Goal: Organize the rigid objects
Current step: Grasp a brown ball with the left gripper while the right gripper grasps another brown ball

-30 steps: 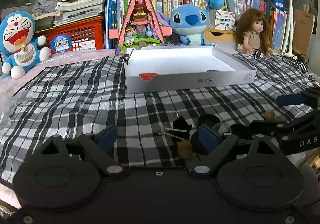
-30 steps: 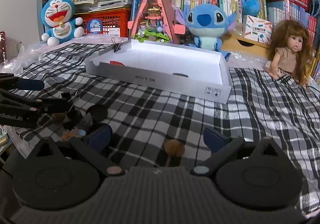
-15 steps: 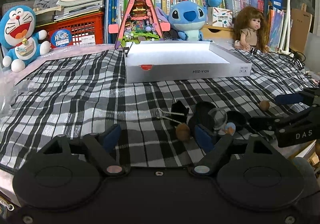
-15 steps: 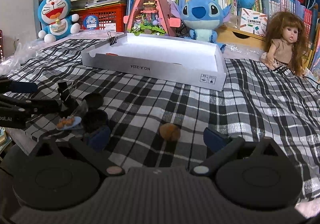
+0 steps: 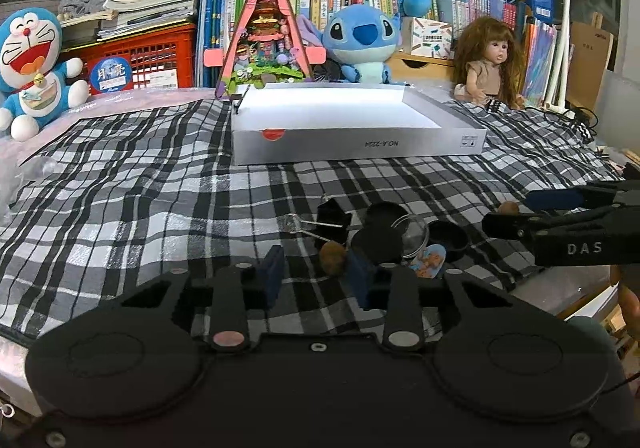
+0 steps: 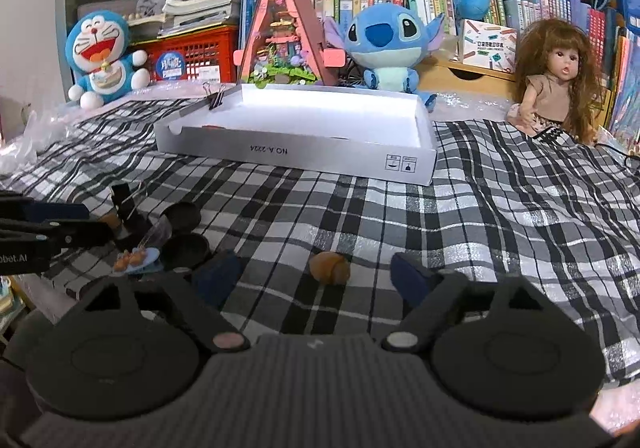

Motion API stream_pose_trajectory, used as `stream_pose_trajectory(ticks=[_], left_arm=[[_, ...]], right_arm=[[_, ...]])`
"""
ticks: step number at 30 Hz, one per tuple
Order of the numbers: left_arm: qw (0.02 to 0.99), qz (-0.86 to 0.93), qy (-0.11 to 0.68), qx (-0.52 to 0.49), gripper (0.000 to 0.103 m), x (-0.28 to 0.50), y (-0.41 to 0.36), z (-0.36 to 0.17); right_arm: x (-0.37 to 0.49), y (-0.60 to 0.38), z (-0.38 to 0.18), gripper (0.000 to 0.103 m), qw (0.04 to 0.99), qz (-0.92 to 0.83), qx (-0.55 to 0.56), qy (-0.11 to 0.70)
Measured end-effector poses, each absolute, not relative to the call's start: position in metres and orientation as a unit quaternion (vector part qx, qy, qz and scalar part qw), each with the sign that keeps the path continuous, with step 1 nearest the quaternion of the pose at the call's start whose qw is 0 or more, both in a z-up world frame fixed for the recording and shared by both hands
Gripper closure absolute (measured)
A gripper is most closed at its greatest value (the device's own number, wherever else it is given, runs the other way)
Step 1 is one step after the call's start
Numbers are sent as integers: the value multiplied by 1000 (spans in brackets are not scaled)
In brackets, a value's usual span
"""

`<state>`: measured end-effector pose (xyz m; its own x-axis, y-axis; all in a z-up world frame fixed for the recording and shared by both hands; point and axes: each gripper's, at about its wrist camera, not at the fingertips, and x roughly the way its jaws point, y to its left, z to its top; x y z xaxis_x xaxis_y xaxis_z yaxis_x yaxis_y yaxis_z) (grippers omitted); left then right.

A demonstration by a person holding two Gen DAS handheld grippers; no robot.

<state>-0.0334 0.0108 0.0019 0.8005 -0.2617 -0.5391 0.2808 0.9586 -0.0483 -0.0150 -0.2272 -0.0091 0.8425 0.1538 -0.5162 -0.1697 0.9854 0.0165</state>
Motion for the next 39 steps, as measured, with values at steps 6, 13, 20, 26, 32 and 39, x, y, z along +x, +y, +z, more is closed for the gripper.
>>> stream_pose_trajectory(ticks=[6,13,20,26,32,39], left_arm=[[949,-146,280,16,89,-29,3,2],[956,-137,258,21,89,-36,2,9],[960,-128,249,11,89,-34,8,18],[961,-128,246,6,89,-26,10,26],[961,-130,244,1,89,-16,9,34],[962,-126,241,-9,89,6,8,46]], right_arm=[[-11,-228,-13,51,956,85,-3,280],[-13,-223,-10,77,958,91,-13,271],[-11,-223,-6,77,959,88,-7,268],[-8,-222,3,77,962,88,-8,259],[0,-223,11,77,963,85,-1,256],[19,-229,20,77,962,75,25,263]])
